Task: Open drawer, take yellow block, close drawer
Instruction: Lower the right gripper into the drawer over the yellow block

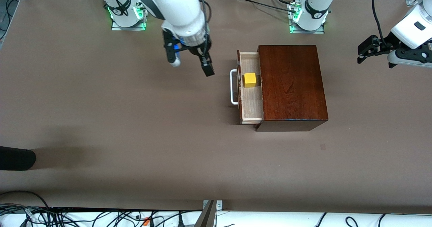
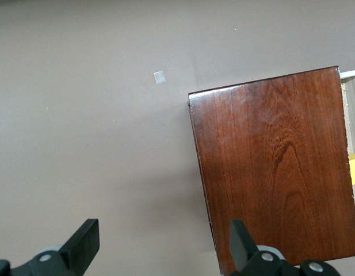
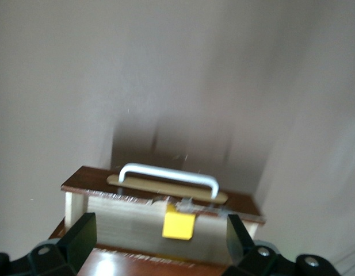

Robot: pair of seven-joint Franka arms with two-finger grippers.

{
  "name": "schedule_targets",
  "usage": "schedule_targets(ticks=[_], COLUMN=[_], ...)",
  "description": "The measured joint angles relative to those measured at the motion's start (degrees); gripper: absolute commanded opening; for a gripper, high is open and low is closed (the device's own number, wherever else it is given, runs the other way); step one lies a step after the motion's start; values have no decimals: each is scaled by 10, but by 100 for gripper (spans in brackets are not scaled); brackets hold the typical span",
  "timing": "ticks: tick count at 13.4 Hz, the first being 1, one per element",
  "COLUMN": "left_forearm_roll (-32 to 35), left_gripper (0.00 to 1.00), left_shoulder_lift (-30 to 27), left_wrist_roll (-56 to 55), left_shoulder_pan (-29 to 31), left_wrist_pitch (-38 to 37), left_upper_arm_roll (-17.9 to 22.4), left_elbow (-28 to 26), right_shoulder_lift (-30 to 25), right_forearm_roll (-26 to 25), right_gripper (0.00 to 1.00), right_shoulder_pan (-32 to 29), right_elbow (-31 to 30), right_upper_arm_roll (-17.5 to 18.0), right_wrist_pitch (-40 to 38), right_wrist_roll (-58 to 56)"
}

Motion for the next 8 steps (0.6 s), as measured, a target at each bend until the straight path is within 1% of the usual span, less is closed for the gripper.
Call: schedule_targets(ticks=[3, 8], left_forearm_roll=[0, 0], left_gripper=[100, 100], left_shoulder_lift=[1, 5], left_wrist_roll=[0, 0], left_shoulder_pan=[-4, -5], left_wrist_pitch=[0, 0], left_upper_arm_roll=[-1, -5], left_elbow=[0, 5], right_shoulder_lift=[56, 147], right_forearm_roll=[-9, -77], right_gripper=[100, 100], right_shoulder_pan=[28, 88], right_elbow=[35, 82], right_upper_arm_roll=[-1, -4], right_wrist_pitch=[51, 107], right_wrist_roll=[83, 174])
